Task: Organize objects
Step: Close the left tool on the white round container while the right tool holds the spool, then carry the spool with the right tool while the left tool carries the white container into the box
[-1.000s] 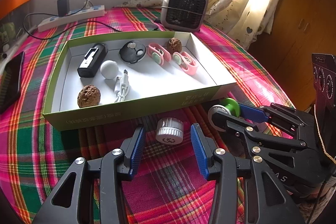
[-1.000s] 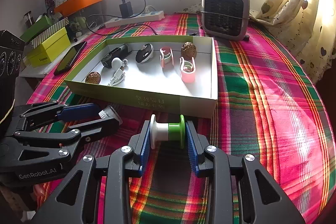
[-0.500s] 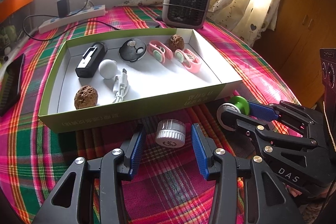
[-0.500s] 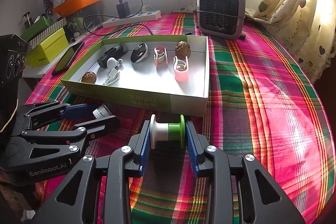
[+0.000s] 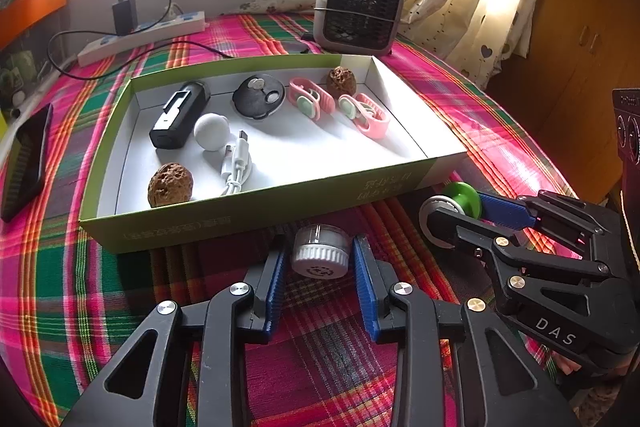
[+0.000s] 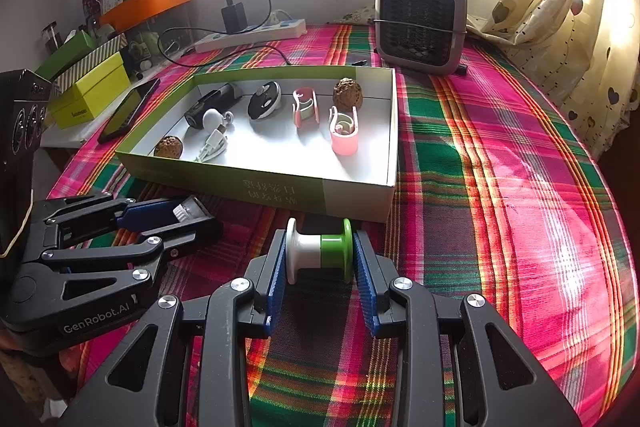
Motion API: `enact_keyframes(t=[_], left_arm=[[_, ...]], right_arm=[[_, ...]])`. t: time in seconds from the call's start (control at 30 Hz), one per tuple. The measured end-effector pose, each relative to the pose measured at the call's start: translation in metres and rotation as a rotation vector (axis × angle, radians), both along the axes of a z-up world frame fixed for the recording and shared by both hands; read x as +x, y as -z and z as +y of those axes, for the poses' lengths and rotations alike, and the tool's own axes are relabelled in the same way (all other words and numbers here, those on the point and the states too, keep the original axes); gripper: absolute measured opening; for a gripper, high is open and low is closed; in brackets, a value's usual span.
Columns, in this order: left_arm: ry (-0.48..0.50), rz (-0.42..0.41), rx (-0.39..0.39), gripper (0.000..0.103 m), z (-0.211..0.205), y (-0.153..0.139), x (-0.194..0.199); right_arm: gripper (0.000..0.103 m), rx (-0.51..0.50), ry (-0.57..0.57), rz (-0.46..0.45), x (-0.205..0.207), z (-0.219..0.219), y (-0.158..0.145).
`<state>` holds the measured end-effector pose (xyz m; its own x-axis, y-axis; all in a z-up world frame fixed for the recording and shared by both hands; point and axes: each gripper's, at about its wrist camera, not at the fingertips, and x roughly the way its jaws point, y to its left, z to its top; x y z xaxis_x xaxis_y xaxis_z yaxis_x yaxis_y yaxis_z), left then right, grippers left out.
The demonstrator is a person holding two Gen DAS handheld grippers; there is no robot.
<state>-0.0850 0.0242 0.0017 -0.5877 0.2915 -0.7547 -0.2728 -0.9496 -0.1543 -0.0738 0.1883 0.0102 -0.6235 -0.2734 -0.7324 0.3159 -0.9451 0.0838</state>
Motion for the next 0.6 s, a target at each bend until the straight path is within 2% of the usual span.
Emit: enact_keyframes(t=[0.07,0.6], left_arm=[[-0.001,0.001,-0.003,0.025,-0.0005,0.0002,0.0002],[-0.002,0.0,-0.001,0.025,-0.0019,0.0002,0.0002]], right_arm=[[0.033,0.0,0.0,0.0,0.0001,-0.0001,-0.0001],[0.033,0.0,0.0,0.0,-0.0001,-0.0001,-0.0004]])
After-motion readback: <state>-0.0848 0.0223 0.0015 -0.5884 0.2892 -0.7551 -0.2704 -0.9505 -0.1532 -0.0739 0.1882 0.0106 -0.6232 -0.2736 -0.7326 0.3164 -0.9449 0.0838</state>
